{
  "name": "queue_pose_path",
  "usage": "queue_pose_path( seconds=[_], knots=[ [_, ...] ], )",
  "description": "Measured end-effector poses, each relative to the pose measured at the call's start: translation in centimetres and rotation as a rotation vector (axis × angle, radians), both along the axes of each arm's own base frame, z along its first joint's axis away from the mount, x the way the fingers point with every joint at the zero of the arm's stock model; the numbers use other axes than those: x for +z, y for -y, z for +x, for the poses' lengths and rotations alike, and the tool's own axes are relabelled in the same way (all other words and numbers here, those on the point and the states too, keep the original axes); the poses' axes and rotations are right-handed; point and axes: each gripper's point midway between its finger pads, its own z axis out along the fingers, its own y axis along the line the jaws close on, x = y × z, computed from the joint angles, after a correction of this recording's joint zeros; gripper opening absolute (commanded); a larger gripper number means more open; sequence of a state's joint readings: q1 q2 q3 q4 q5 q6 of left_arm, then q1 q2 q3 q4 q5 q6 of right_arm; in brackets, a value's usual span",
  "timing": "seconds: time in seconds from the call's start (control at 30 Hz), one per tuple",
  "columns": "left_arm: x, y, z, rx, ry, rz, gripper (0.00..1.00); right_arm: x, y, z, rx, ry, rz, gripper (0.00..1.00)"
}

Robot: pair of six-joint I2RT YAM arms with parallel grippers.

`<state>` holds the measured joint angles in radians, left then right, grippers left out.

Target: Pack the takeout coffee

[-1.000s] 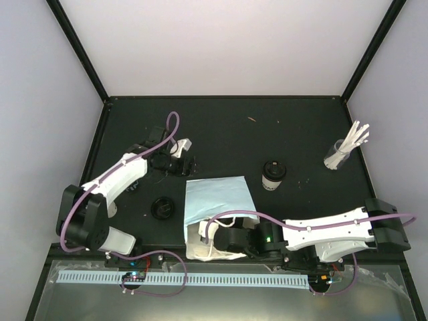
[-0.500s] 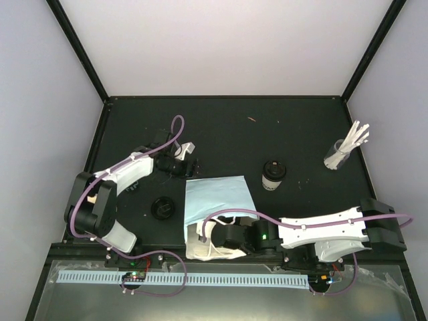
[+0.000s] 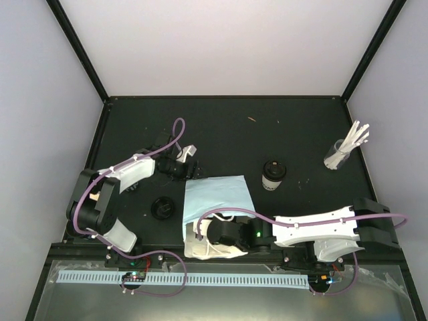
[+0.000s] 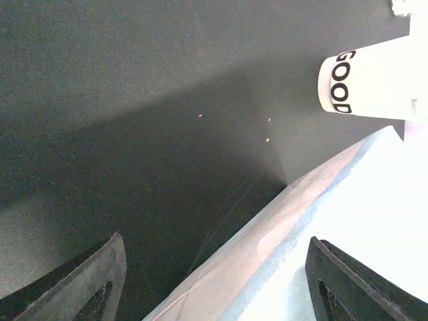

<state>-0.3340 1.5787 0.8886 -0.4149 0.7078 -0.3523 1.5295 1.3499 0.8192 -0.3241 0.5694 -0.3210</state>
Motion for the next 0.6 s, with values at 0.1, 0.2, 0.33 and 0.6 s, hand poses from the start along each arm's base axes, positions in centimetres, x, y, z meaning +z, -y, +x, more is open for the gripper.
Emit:
queue_pose_path(
  seconds=[0.1, 0.2, 0.33, 0.6],
  knots=[
    [0.0, 0.1, -0.1, -0.002, -0.005, -0.009, 0.74, 0.0, -0.3, 0.0, 0.008, 0.007, -0.004, 0.58],
    [-0.1, 0.1, -0.3, -0.002, -0.009, -0.015, 0.73, 0.1, -0.7, 0.2, 0.01, 0.012, -0.002, 0.57],
    [-0.3, 0.1, -0.4, -0.001, -0.013, -0.018, 0.72, 0.2, -1.0, 0.5, 0.011, 0.019, 0.001, 0.57],
    [-0.5, 0.0, -1.0, 0.003, -0.028, -0.023, 0.69, 0.3, -1.9, 1.0, 0.01, 0.029, 0.001, 0.57]
  ],
)
